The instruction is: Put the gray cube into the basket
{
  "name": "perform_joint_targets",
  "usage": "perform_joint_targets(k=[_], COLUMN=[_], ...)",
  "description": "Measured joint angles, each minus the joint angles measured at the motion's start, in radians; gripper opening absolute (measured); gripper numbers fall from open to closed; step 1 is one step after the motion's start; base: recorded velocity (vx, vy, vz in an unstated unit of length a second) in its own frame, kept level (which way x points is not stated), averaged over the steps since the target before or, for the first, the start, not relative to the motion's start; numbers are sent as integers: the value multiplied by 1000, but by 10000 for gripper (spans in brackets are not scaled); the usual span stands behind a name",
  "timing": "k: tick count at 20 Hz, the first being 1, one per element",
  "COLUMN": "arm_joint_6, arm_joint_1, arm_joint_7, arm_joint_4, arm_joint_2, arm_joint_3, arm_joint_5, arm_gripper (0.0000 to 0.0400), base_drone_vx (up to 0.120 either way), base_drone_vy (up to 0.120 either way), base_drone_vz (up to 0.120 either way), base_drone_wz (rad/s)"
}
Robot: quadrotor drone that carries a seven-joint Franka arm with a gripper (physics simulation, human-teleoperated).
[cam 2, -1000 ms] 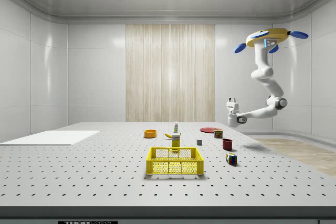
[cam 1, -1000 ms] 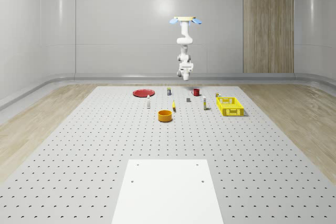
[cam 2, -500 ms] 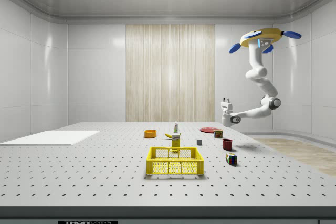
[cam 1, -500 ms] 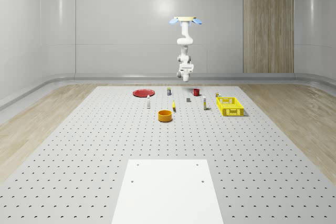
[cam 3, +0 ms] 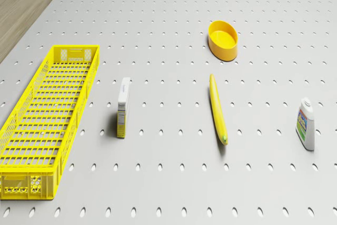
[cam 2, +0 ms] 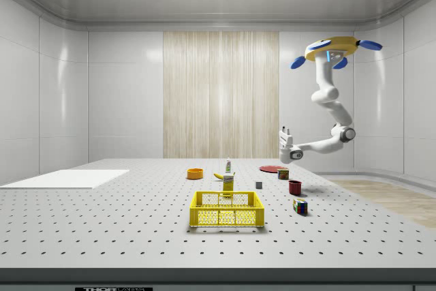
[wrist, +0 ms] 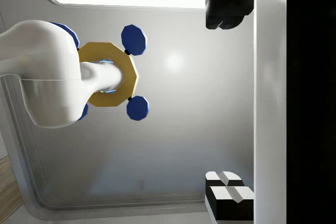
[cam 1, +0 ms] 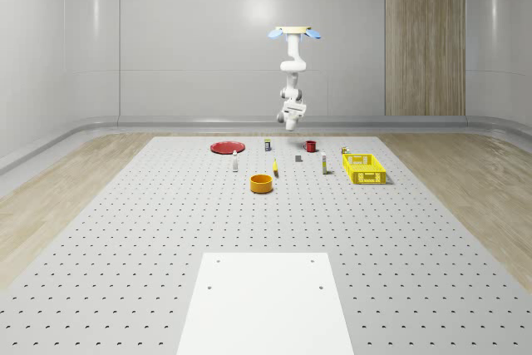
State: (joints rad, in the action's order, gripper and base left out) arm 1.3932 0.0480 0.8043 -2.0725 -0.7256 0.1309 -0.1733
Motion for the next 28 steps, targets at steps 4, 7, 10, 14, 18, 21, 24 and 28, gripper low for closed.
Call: perform_joint_targets(k=[4,7,10,14,18,21,24,28], arm_joint_6=[8,18,31,24,-50,-121,-176,-215], arm_joint_1=[37,84,156,303,512,666,783,883], arm_joint_7=[24,57,118,261,439,549,627,693], arm_joint_4=[-34,-102,-235,-492,-692,-766,-800,-817], arm_joint_2=[-9,-25,-55,-112,-168,-205,-240,-278], arm_joint_3=[116,255,436,685,873,965,1026,1074], arm_joint_5=[-165,-369,-655,-1108,-1481,-1648,-1739,-1792], arm_gripper=[400,400,400,400,400,400,400,400], base_drone_vx=[120,120,120,110,10,120,120,120], base_drone_vy=[0,0,0,0,0,0,0,0], base_drone_vz=[-10,-120,-120,-120,-120,-120,-120,-120], base_drone_wz=[0,0,0,0,0,0,0,0])
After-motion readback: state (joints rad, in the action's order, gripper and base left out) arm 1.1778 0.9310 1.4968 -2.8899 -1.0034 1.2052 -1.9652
